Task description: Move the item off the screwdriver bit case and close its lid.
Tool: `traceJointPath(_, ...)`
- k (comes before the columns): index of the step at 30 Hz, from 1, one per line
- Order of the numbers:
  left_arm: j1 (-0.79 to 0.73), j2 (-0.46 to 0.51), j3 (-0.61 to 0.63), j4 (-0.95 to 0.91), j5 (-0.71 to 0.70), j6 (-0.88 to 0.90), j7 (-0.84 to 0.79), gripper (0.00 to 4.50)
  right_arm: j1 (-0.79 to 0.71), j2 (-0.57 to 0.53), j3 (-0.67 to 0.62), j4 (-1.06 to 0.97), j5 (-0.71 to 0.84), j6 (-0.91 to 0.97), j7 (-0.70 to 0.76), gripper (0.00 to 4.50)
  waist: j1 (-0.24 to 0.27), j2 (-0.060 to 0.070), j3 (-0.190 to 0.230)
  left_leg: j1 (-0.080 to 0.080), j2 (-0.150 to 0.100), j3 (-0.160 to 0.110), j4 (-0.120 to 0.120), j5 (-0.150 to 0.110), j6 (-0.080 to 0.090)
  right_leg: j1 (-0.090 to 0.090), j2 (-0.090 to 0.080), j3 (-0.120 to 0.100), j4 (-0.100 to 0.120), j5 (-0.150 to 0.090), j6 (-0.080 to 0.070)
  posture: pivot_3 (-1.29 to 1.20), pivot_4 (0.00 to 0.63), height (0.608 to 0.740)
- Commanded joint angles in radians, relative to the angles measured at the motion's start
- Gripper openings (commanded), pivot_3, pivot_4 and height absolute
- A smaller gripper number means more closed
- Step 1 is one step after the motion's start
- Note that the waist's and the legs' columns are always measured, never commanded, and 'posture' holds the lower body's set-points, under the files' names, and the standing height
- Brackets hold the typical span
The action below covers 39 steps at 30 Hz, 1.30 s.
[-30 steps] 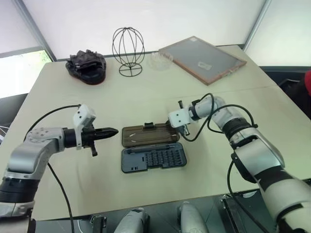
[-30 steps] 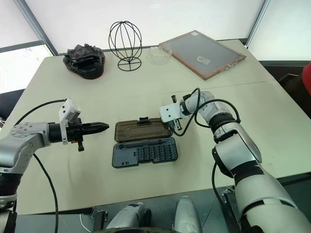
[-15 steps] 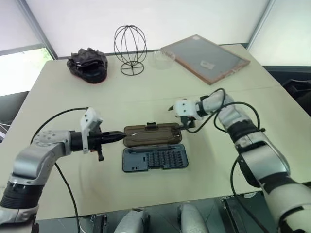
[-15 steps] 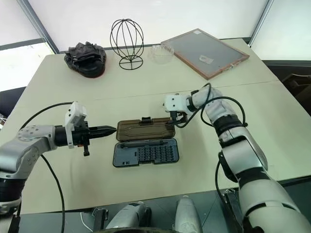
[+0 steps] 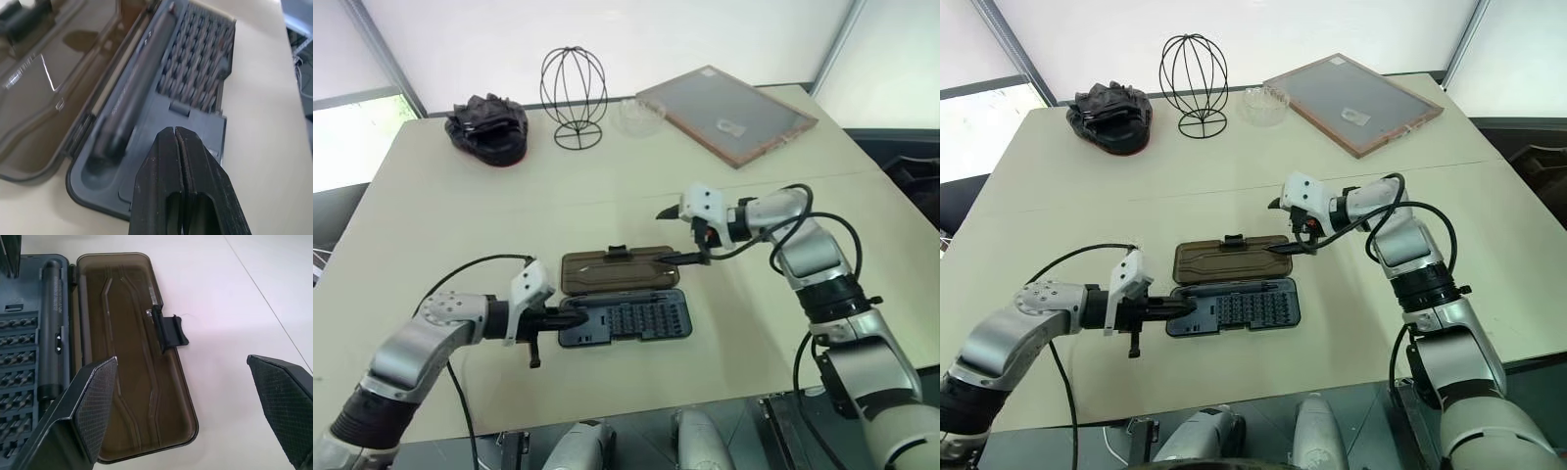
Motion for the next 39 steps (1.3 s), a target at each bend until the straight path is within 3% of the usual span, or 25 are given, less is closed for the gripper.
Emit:
traceJointPath(1, 0.013, 0.023, -0.052, 0.028, 0.09, -0.092, -0.026, 0.0, -0.03, 0.018, -0.003, 0.018, 0.018, -0.004, -0.017, 4.37, -0.001, 0.0, 0.0, 0.0, 0.0, 0.0, 0.0, 0.0, 0.0, 0.0, 0.0, 0.0, 0.0, 0.0, 0.0, 0.0, 0.15, 0.74)
traceJointPath(10, 0.048, 0.031, -0.094, 0.079, 0.165, -0.183, -0.049, 0.0, -0.185, 0.123, 0.062, 0.381, -0.037, 0.01, -0.042, 4.37, -0.006, 0.0, 0.0, 0.002, 0.0, 0.0, 0.0, 0.0, 0.0, 0.001, 0.0, 0.0, 0.0, 0.0, 0.0, 0.0, 0.15, 0.74)
traceJointPath(18, 0.109, 0.031, -0.084, 0.067, 0.165, -0.191, -0.03, 0.0, -0.263, 0.192, 0.152, 0.689, -0.146, -0.127, -0.031, 4.37, -0.011, 0.002, -0.002, 0.003, 0.0, 0.0, -0.001, 0.0, 0.0, 0.002, 0.0, 0.0, 0.001, 0.0, 0.0, 0.0, 0.15, 0.74)
traceJointPath(21, 0.143, 0.044, -0.09, 0.077, 0.183, -0.213, -0.032, 0.0, -0.284, 0.221, 0.159, 0.768, -0.166, -0.156, -0.039, 3.5, -0.01, 0.002, -0.003, 0.014, 0.0, 0.0, -0.005, 0.0, 0.0, 0.011, 0.0, 0.0, 0.0, 0.0, 0.0, 0.0, 0.15, 0.74)
traceJointPath(28, 0.182, 0.024, -0.068, 0.067, 0.148, -0.183, -0.011, 0.0, -0.289, 0.261, 0.193, 0.873, -0.225, -0.225, -0.019, 0.09, -0.008, 0.007, -0.016, 0.03, 0.001, 0.001, -0.01, 0.0, 0.0, 0.024, 0.001, 0.002, -0.001, 0.0, 0.0, 0.0, 0.15, 0.74)
traceJointPath(39, 0.2, 0.008, -0.065, 0.054, 0.143, -0.167, 0.008, 0.0, -0.299, 0.228, 0.171, 0.84, -0.288, -0.507, -0.183, 0.03, -0.01, 0.011, -0.03, 0.038, 0.002, 0.001, -0.019, 0.0, 0.0, 0.027, 0.002, 0.002, -0.002, -0.002, -0.003, 0.0, 0.15, 0.74)
